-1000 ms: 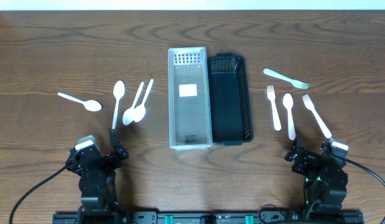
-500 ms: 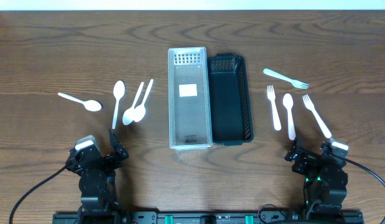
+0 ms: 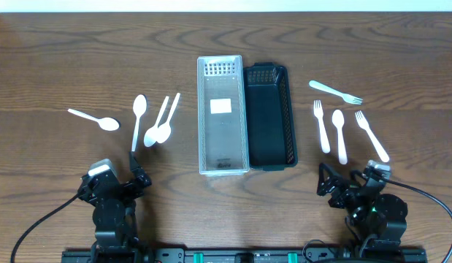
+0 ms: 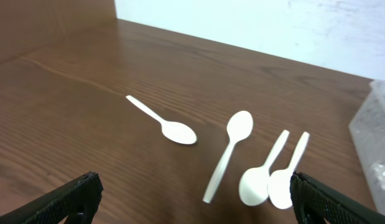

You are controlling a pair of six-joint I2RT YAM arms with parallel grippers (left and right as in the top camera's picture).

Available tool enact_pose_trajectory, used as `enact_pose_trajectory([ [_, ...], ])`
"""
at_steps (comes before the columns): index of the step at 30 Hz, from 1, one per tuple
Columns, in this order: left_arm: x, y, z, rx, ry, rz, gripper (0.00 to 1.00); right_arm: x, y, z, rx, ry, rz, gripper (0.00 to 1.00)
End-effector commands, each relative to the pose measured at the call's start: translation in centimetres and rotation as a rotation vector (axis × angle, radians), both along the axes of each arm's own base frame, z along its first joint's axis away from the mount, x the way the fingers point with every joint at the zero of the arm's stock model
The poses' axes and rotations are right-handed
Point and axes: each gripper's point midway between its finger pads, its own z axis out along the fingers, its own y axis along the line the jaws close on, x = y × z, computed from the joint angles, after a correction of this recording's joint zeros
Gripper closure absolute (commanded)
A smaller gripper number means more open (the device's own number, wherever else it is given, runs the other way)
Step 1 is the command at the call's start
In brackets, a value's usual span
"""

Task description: Pack container

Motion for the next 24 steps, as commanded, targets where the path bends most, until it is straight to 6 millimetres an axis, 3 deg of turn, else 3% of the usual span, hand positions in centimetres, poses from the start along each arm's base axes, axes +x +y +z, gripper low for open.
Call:
enact_pose_trajectory([
  [1,0.2,-0.6,-1.1,-0.071,0.004,-0.018,0.02,-0.3,2.0,0.8,0.053,-0.029,0.107,0.01],
  [6,1.2,-3.2,1.0,-0.205,-0.099,-0.15,0.02,1.0,1.6,4.3,0.025,-0.133,0.095,0.01],
  [11,0.9,-3.4,3.8,-0.187,-0.121,-0.165,0.02,2.8,1.0,8.0,-0.068,-0.105,0.097,0.01],
  [14,1.0,-3.4,5.2,-0.171,-0.087,-0.166,0.02,4.9,0.7,10.5,-0.086,-0.065,0.099,0.01],
  [18,1.8,-3.4,6.3,-0.182,0.066,-0.154,0.02,9.3,0.0,13.4,-0.091,0.037,0.09,0.01],
  [21,3.1,-3.4,7.0,-0.189,0.19,-0.143,0.02,12.1,-0.6,13.8,-0.11,0.15,0.102,0.01],
  [24,5.2,-3.5,8.0,-0.196,0.317,-0.13,0.02,14.7,-1.6,12.7,-0.176,0.302,0.132,0.01],
])
